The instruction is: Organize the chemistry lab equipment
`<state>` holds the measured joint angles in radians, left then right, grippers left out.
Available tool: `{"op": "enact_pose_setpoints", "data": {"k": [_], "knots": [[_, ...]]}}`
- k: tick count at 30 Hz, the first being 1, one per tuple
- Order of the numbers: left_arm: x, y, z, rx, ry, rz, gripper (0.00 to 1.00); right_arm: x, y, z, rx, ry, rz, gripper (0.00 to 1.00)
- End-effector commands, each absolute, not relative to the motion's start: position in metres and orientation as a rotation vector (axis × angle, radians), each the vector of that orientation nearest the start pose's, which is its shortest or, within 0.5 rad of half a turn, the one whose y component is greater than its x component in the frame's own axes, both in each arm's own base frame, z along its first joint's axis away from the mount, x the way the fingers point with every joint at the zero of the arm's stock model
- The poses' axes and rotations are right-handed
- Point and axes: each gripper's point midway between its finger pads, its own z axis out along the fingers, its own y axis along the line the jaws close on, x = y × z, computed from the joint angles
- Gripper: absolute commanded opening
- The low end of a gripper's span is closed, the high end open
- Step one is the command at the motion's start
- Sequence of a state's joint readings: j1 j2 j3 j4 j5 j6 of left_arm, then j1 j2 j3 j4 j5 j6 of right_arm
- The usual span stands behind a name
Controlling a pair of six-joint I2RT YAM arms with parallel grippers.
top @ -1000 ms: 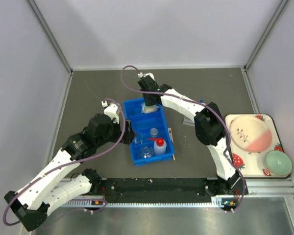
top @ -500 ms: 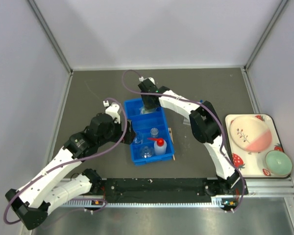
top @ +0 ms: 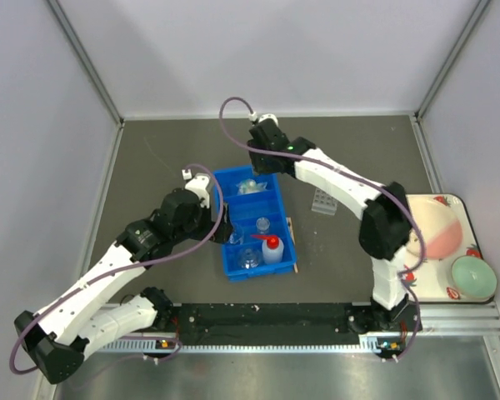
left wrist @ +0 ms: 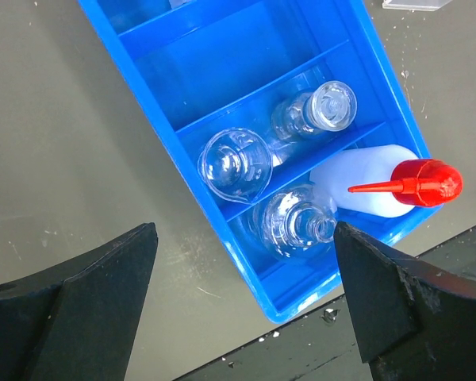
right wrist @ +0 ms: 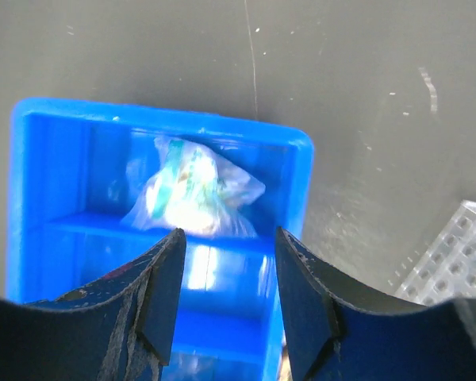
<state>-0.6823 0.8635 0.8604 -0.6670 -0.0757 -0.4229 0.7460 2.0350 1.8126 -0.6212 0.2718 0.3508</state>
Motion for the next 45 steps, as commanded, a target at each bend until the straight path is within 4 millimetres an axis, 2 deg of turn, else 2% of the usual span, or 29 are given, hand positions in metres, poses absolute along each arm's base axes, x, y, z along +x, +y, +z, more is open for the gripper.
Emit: {"op": "enact_pose_setpoints", "data": {"k": [1, 2, 4, 5, 7, 8, 10, 11, 13, 14, 16, 17, 20, 27, 36, 42, 45], "knots": [[0.219, -0.178, 0.214, 0.241, 2.201, -0.525, 0.98, 0.380, 0.311, 0.225, -0.311, 2.242, 0.278, 0.49], [0.220, -0.178, 0.213, 0.240, 2.208, -0.516, 0.98, 0.365, 0.298, 0.225, -0.312, 2.260, 0.265, 0.50], [0.223, -0.178, 0.215, 0.244, 2.203, -0.502, 0.98, 0.349, 0.285, 0.222, -0.292, 2.275, 0.253, 0.49], [0.225, -0.178, 0.216, 0.243, 2.204, -0.491, 0.98, 0.336, 0.267, 0.216, -0.282, 2.285, 0.208, 0.49], [0.226, -0.178, 0.222, 0.249, 2.194, -0.489, 0.98, 0.321, 0.252, 0.210, -0.256, 2.294, 0.174, 0.50], [0.227, -0.178, 0.224, 0.250, 2.190, -0.489, 0.98, 0.308, 0.237, 0.203, -0.250, 2.308, 0.144, 0.50], [0.227, -0.178, 0.230, 0.252, 2.184, -0.495, 0.98, 0.295, 0.228, 0.195, -0.222, 2.329, 0.138, 0.50], [0.227, -0.179, 0.231, 0.252, 2.185, -0.497, 0.98, 0.284, 0.220, 0.181, -0.231, 2.358, 0.118, 0.50], [0.226, -0.180, 0.236, 0.252, 2.178, -0.511, 0.98, 0.268, 0.211, 0.177, -0.210, 2.372, 0.126, 0.50], [0.226, -0.181, 0.236, 0.252, 2.178, -0.520, 0.98, 0.258, 0.204, 0.161, -0.220, 2.399, 0.090, 0.50], [0.225, -0.183, 0.238, 0.251, 2.182, -0.535, 0.98, 0.247, 0.195, 0.153, -0.185, 2.410, 0.088, 0.50], [0.224, -0.184, 0.238, 0.244, 2.184, -0.540, 0.98, 0.238, 0.187, 0.138, -0.187, 2.440, 0.062, 0.50], [0.223, -0.186, 0.239, 0.245, 2.191, -0.556, 0.98, 0.223, 0.176, 0.119, -0.146, 2.474, 0.056, 0.50], [0.221, -0.189, 0.237, 0.241, 2.195, -0.579, 0.97, 0.204, 0.186, 0.086, -0.171, 2.523, 0.093, 0.50], [0.221, -0.182, 0.225, 0.236, 2.214, -0.539, 0.97, 0.201, 0.214, 0.056, -0.241, 2.566, 0.068, 0.53], [0.220, -0.179, 0.224, 0.247, 2.207, -0.524, 0.97, 0.205, 0.238, 0.049, -0.301, 2.565, 0.042, 0.55], [0.219, -0.178, 0.223, 0.254, 2.207, -0.517, 0.97, 0.209, 0.249, 0.053, -0.313, 2.554, 0.053, 0.56]]}}
